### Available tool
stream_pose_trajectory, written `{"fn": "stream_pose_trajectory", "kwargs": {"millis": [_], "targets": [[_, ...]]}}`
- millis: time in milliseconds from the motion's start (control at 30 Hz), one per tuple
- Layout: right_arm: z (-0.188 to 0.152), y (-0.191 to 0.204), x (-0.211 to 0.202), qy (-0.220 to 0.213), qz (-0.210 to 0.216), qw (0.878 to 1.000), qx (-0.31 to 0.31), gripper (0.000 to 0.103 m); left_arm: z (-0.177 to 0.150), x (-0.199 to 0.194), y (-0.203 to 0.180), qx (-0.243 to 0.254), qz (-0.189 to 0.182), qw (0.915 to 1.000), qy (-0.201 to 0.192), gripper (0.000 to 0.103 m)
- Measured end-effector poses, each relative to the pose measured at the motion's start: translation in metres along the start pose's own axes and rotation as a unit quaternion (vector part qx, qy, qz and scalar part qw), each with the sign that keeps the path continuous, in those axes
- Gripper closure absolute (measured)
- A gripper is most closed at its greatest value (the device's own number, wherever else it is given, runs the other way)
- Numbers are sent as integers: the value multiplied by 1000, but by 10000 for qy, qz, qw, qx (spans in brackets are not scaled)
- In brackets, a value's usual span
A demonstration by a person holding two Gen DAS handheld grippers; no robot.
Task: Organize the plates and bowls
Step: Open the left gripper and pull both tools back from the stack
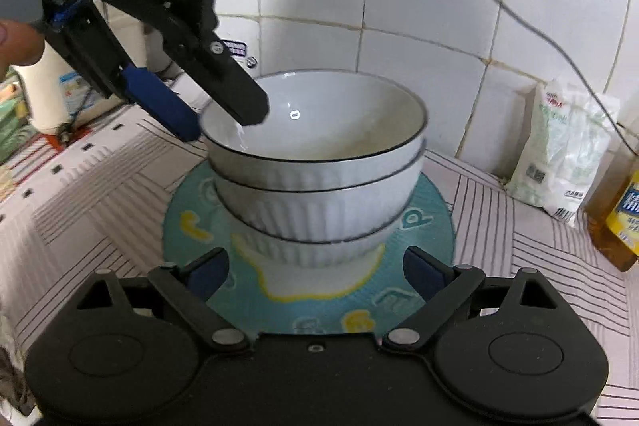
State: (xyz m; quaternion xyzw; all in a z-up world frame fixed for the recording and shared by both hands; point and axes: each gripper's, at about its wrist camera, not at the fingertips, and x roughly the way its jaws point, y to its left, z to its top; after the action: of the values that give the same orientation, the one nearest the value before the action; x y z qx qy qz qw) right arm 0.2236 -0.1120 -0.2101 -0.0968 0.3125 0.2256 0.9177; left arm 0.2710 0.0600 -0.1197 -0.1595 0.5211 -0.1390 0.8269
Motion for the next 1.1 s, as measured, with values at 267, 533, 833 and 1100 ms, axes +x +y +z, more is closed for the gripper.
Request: {"fn": "stream_pose_trajectory", "kwargs": {"millis": [267,533,833,1100], "targets": [[-6,-44,-61,-47,-114,9967,803,7,-30,-54,-61,456,310,9968,-577,36],[0,-63,-106,-45,-539,9972,516,6,-61,-100,-89,307,704,9944,-731,33],[30,-49,-162,63,-566,9946,867,6,-78,-138,-97,370,972,9911,-833,26],[40,-25,-203,62,-1054,9865,1255,4,-96,-166,-95,549,1276,9842,-1102,10]]}}
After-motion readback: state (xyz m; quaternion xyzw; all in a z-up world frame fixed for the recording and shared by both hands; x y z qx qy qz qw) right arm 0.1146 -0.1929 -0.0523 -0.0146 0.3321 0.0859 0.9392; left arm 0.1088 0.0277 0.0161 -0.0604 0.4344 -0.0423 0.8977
